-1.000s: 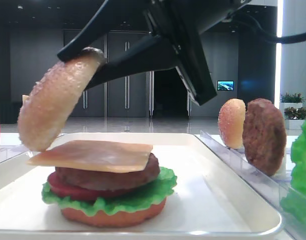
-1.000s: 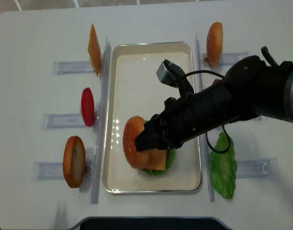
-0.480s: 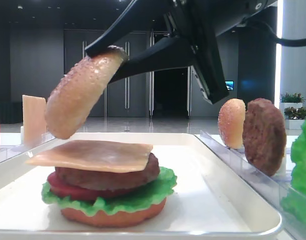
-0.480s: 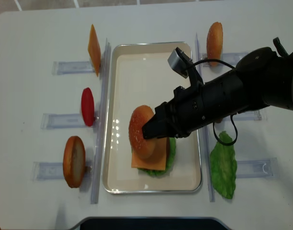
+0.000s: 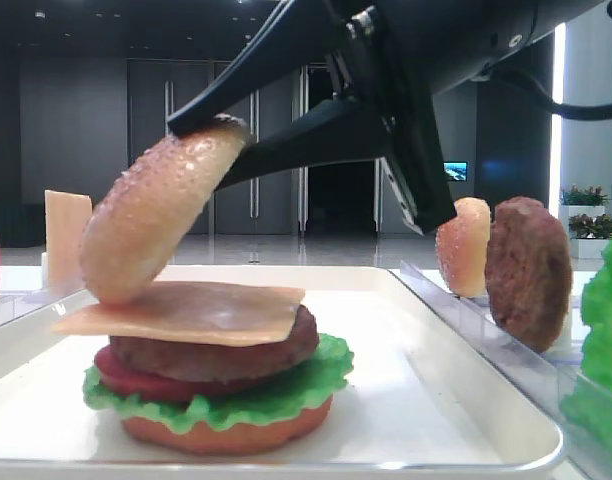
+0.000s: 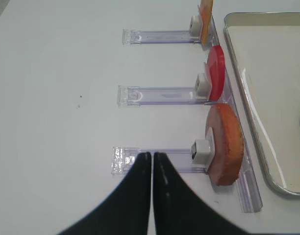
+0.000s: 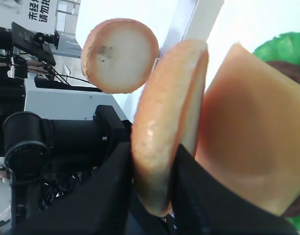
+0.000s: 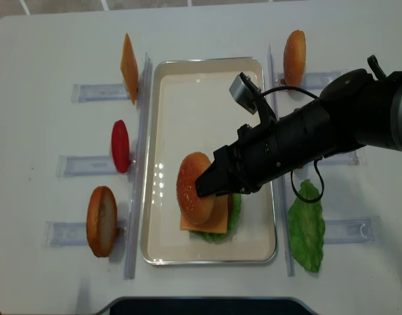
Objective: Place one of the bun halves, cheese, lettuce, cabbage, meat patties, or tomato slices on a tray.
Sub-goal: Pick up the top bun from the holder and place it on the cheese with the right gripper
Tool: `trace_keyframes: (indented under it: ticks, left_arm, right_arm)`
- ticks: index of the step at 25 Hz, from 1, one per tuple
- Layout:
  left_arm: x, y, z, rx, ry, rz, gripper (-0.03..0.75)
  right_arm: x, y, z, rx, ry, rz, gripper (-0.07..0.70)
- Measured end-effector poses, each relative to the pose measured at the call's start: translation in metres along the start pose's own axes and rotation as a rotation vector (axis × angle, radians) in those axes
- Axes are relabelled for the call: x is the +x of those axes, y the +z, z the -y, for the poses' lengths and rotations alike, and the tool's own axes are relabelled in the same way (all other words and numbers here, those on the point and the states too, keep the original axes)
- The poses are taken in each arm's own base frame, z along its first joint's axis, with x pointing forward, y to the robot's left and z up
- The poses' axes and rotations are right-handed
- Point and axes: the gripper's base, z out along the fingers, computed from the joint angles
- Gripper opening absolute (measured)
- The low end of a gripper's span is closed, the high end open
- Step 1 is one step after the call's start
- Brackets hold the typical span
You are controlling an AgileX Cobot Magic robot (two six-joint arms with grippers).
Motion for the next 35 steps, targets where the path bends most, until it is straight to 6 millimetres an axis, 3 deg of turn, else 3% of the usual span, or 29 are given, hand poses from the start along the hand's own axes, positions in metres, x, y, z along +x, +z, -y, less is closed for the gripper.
trace_keyframes:
  ticks: [11,18,28,35]
  left_arm:
    - [0.0,0.0,0.0,0.0,0.0,0.0,0.0]
    - [0.0,0.0,0.0,0.0,0.0,0.0,0.0]
    - [0.0,0.0,0.0,0.0,0.0,0.0,0.0]
    - [0.0,0.0,0.0,0.0,0.0,0.0,0.0]
  right_arm:
    - [0.0,0.0,0.001,0.004,0.001,0.001,0.209]
    - [0.002,0.0,0.01,0.104,0.017,-0.021,0.362]
    - [0.01,-0.004,0.025,0.278,0.036,-0.105,0.462]
    - [0.008,-0.02,0.009,0.333,-0.054,-0.071,0.518]
